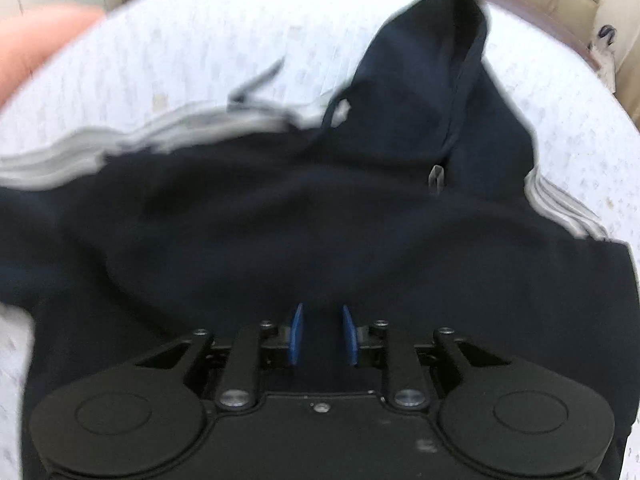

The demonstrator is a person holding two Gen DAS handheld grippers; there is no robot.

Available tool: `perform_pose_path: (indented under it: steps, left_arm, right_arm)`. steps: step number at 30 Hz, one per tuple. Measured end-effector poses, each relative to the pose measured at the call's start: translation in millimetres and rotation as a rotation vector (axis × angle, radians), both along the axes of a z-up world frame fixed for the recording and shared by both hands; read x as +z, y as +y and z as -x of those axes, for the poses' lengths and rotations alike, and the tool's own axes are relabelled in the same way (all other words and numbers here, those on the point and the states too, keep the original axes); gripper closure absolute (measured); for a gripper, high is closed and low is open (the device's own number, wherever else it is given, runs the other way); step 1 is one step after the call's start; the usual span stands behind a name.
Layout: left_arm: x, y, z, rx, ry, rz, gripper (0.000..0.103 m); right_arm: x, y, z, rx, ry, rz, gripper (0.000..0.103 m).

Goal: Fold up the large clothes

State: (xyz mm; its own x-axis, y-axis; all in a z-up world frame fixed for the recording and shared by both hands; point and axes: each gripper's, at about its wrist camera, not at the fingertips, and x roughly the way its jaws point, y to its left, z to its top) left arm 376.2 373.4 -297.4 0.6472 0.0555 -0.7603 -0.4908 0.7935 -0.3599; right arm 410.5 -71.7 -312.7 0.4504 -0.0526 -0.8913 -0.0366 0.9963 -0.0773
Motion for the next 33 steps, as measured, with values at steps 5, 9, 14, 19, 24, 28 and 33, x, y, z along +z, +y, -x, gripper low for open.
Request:
perform_pose_path:
  steps: [5,9,14,19,24,28,33]
  left_arm:
    - [-7.6,88.8,-6.9,0.269,-0.044,0.057,0.035]
    - [-17.5,134.3,-11.7,0.376,-0.096,0.147,0.026]
    - [-36.2,152.5,-34.3,0.383,-0.084,0.133,0.032]
    - [-26.7,141.4,-53.9,0.271,-0.045,-0.011,0.092]
    - [19.2,97.5,-43.0,0.150,-0.153,-0.095,0.092]
    - [67.3,26.0,-32.1,-0.037,-0.273,-0.156,0.092]
    - [101.2,-99.0,-21.6,-0.272,-0.381,-0.169,0.092]
  right_arm:
    - [-0.9,-0.7,0.1,0.013,0.008,0.007,0.074]
    - [2.6,-0.2,-0.1,0.011,0.023,-0.005,0.073]
    - [1.1,8.5,-3.8,0.035,0.023,0.044,0.073]
    - [1.7,7.2,-2.1,0.024,0.009,0.029,0.073]
    - [7.3,-7.7,6.7,-0.020,-0.030,-0.061,0.073]
    - [25.6,-24.2,30.4,-0.054,-0.076,-0.125,0.073]
    - [48.5,-44.6,69.3,-0.041,-0.124,-0.131,0.073]
